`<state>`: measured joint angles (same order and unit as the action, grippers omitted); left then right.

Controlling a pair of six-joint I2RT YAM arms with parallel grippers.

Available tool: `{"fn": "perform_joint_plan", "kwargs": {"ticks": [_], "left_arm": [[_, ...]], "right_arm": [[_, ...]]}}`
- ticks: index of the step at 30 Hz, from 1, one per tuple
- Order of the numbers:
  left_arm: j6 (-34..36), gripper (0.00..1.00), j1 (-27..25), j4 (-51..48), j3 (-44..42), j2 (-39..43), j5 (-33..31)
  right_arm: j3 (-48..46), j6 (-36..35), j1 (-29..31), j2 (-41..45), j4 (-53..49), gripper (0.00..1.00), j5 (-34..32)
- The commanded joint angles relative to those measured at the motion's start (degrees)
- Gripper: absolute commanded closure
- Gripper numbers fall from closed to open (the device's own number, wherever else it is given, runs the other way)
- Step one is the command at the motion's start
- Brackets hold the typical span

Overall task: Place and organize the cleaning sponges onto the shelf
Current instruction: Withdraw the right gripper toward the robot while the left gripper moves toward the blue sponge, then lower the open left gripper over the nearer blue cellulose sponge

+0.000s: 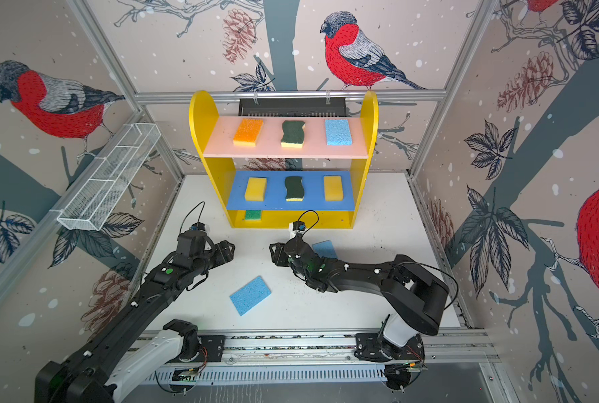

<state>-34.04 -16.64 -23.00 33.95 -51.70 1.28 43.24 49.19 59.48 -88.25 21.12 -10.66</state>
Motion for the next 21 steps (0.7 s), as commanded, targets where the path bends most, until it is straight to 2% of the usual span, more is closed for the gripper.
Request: {"fn": "perform_joint_plan", "kwargs": {"ticks": [1,6,11,17,21], "left_arm": [[0.7,0.19,-1.3,-2.6,0.6,-1.1,-0.3],[-1.1,0.2,-5.7,-4.0,1.0,-3.4,-4.2],[-2.2,0.21,-6.2,-4.1,0.1,-3.3,-3.4],[-3.0,0.2,-7.2,-7.7,1.2,-4.0,-4.5],[-3.5,0.21,-10.6,-10.4,2.8,-6.3,-6.3]], "right_arm": [[-1.8,-2.4,-0.7,3.8,-5.8,0.4,-0.4],[-4.2,-0.5,-3.3,9.7,-12.1,0.31,-1.5],[-6.9,1.9,-8.8,15.0,-17.7,0.26,1.2],[-9.2,0.5,-12.8,23.4,-23.3,0.21,0.7],[-9.9,-0.5,-15.3,27.6,-26.3,0.18,0.1]]}}
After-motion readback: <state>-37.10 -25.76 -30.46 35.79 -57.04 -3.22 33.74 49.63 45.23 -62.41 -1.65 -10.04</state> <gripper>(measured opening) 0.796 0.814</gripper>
